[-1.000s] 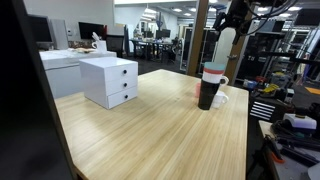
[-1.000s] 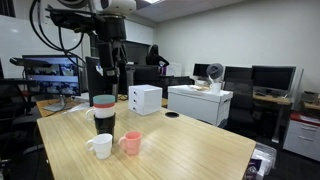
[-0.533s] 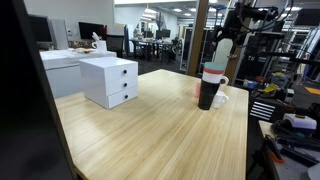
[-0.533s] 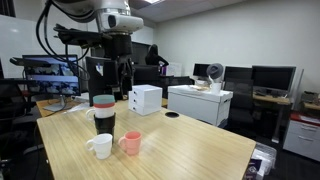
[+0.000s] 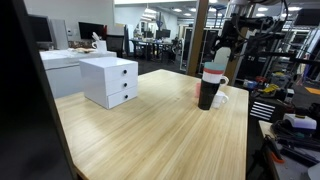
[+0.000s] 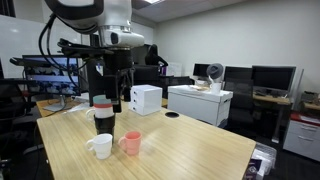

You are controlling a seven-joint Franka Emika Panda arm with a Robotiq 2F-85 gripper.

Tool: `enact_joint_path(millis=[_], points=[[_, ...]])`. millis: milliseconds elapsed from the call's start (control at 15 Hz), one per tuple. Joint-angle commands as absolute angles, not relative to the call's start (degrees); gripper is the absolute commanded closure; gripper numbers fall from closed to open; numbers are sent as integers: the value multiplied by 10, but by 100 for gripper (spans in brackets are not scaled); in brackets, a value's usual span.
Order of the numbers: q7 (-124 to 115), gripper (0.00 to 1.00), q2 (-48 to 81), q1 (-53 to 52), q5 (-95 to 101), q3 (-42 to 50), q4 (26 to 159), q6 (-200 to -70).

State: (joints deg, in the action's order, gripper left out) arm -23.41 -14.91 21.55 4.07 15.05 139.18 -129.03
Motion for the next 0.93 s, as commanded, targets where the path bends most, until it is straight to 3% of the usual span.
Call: enact_joint_path(millis=[0,867], points=[[-224,0,-138,217,44,152,1405,-1309],[-235,0,-90,219,52,161,1427,-1370]])
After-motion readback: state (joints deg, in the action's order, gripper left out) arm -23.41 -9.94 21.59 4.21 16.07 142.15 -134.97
